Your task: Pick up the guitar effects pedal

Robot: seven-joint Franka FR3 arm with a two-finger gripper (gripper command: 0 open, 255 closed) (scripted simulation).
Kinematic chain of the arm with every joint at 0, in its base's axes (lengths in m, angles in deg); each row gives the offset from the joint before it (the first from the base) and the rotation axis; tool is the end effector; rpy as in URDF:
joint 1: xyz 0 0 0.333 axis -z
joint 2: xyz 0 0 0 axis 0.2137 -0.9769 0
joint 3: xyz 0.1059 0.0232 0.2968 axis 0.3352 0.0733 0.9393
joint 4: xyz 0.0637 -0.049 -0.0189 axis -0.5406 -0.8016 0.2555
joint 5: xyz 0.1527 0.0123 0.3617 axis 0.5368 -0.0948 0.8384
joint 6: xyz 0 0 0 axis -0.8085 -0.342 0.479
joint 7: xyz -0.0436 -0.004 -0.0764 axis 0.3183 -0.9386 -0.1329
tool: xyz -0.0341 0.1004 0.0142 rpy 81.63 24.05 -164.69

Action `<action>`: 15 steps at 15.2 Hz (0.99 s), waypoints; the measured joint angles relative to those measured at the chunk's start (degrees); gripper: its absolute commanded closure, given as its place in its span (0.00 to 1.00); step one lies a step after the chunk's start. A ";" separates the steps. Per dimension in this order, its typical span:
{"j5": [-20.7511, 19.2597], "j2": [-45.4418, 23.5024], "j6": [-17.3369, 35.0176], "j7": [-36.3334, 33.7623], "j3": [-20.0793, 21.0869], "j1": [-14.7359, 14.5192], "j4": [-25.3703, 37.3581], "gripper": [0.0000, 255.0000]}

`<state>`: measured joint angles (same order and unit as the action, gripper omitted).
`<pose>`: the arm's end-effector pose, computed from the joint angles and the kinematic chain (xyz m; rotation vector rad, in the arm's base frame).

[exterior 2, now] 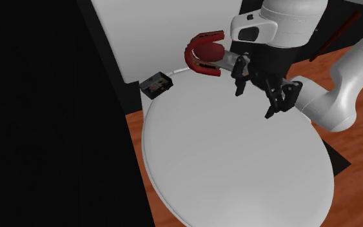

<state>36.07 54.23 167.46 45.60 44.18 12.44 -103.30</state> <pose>0.3556 -0.0281 0.6483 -3.0568 -0.1492 -0.0304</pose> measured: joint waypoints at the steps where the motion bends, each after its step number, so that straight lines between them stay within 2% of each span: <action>1: -0.49 -1.83 -0.18 1.63 -1.11 0.14 1.37 0.00; 10: -2.32 -20.87 -5.80 16.50 -10.16 1.48 20.84 0.00; 15: -0.70 -34.35 -10.88 24.91 -14.14 3.44 36.28 0.00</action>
<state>35.37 19.87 156.58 70.51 30.04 15.89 -67.03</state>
